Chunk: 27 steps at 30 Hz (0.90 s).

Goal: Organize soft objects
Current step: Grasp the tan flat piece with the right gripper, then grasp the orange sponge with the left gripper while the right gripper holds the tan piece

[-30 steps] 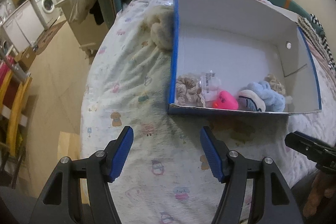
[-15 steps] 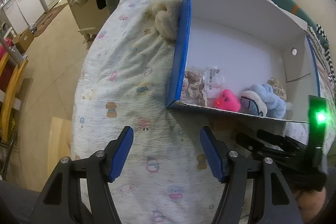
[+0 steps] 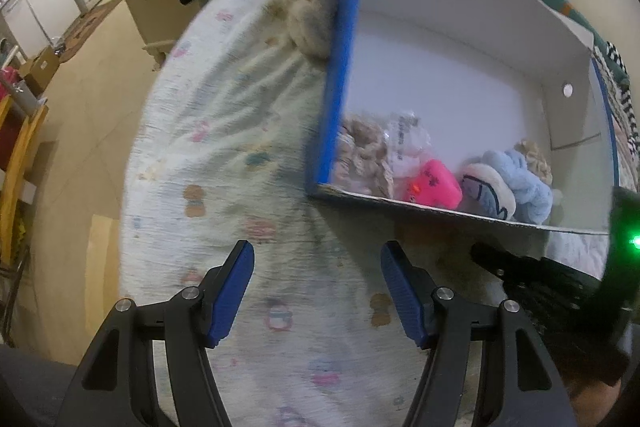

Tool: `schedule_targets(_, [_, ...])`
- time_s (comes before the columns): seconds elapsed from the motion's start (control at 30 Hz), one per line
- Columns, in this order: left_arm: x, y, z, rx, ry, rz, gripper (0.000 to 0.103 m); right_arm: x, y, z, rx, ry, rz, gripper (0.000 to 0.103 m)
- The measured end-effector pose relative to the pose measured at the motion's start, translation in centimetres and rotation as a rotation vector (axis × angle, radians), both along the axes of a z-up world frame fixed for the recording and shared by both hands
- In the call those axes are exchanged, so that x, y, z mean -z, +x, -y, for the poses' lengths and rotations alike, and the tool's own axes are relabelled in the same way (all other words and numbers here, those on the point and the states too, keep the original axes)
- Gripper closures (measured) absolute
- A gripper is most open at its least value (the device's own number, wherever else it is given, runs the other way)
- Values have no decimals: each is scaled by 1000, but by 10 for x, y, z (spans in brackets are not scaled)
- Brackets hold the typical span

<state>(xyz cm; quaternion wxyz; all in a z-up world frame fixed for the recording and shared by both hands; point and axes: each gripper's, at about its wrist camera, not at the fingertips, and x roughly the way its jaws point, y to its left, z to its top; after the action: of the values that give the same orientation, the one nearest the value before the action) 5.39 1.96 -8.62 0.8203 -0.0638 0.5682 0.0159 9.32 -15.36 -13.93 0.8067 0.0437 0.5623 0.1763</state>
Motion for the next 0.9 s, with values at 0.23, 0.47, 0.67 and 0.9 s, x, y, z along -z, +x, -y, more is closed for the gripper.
schedule_targets(0.23, [21, 19, 44, 86, -37, -33, 40, -24, -24, 19, 41, 43, 21, 98])
schedule_targets(0.47, [46, 42, 81, 182, -14, -61, 40, -38, -39, 54, 108, 67, 37, 98])
schedule_targets(0.67, [71, 58, 79, 150, -10, -112, 44, -45, -45, 65, 149, 96, 41, 99])
schedule_targets(0.9, [70, 61, 88, 213, -75, -112, 94, -44, -43, 66, 136, 100, 42, 99])
